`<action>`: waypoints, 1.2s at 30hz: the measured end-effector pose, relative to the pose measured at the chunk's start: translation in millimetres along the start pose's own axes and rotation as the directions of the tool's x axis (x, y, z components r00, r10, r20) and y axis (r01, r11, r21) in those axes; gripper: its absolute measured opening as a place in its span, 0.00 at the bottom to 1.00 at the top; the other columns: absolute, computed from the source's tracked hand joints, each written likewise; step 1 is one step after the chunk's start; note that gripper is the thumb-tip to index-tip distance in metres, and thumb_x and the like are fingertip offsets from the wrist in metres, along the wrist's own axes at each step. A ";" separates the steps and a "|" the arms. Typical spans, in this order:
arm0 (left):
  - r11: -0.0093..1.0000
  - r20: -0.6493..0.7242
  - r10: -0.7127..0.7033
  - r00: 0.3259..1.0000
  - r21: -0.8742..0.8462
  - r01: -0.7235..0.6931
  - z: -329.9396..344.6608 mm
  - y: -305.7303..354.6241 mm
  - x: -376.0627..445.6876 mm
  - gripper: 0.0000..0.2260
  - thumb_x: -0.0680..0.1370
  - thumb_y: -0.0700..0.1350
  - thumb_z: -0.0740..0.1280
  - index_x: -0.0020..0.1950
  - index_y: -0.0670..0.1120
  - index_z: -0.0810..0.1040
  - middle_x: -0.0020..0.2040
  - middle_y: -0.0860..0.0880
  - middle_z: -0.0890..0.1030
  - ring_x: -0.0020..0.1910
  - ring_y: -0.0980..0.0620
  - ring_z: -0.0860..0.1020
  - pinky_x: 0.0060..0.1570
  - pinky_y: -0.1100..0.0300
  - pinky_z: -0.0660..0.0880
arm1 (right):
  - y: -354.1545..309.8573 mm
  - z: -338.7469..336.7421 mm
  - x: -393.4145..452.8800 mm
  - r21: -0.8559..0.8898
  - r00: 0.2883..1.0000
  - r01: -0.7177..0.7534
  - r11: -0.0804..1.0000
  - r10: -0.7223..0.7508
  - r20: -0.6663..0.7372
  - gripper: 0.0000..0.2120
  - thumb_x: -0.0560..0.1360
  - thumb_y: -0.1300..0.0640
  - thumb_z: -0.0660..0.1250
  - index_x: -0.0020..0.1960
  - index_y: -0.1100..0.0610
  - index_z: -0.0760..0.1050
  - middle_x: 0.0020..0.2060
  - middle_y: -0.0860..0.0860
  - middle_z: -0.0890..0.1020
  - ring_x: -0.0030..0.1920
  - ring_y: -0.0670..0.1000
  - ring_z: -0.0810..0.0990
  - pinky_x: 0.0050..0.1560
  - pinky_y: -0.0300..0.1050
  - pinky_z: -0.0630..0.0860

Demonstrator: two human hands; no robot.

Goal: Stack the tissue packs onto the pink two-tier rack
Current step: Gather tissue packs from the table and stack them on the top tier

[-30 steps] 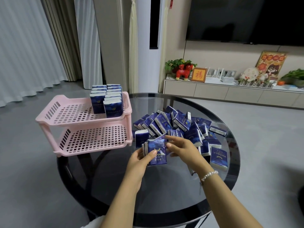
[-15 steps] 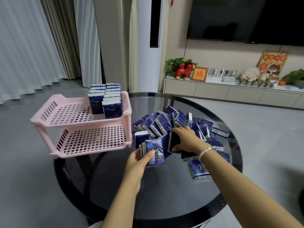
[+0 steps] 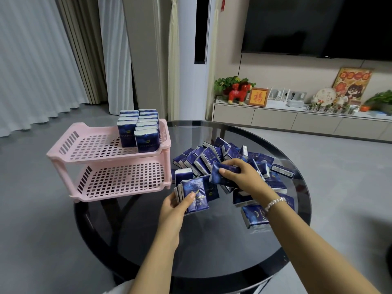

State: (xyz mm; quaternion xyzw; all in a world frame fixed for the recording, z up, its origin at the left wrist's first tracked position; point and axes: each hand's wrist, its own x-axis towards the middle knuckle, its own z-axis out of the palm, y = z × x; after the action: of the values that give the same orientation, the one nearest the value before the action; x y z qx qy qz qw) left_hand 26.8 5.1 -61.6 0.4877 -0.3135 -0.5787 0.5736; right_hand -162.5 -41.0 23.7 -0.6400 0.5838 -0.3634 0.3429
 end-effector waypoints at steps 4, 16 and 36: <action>1.000 -0.005 0.000 1.000 0.028 0.000 0.5 -0.6 -4.0 0.41 0.53 0.61 0.80 0.62 0.47 0.77 0.55 0.49 0.83 0.55 0.49 0.82 0.63 0.46 0.74 | -3.3 9.9 -21.1 0.344 0.990 -0.140 0.928 0.127 0.062 0.08 0.76 0.54 0.66 0.45 0.58 0.79 0.32 0.49 0.78 0.31 0.46 0.76 0.33 0.36 0.75; 0.997 0.019 0.042 0.999 0.061 -0.043 4.6 1.5 -18.2 0.43 0.54 0.59 0.77 0.65 0.45 0.72 0.58 0.48 0.81 0.59 0.49 0.79 0.65 0.47 0.71 | 7.3 73.2 -63.6 0.539 0.990 -0.122 0.833 0.142 0.003 0.11 0.79 0.52 0.61 0.51 0.54 0.80 0.47 0.52 0.84 0.50 0.51 0.81 0.57 0.48 0.75; 0.921 0.382 -0.090 0.920 0.383 -0.069 -50.9 20.6 -22.4 0.45 0.57 0.46 0.78 0.70 0.51 0.62 0.67 0.51 0.73 0.65 0.54 0.73 0.59 0.59 0.74 | 13.1 46.9 -32.6 0.224 0.664 -0.207 0.952 -0.031 0.747 0.44 0.66 0.71 0.70 0.75 0.53 0.53 0.70 0.45 0.66 0.67 0.49 0.71 0.64 0.44 0.72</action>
State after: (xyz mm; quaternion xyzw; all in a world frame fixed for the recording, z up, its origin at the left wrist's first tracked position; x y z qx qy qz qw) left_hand 78.2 33.8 -54.7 0.4677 -0.5278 -0.5937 0.3876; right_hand -130.2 -8.9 -13.3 -0.6453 0.3643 -0.1354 0.6577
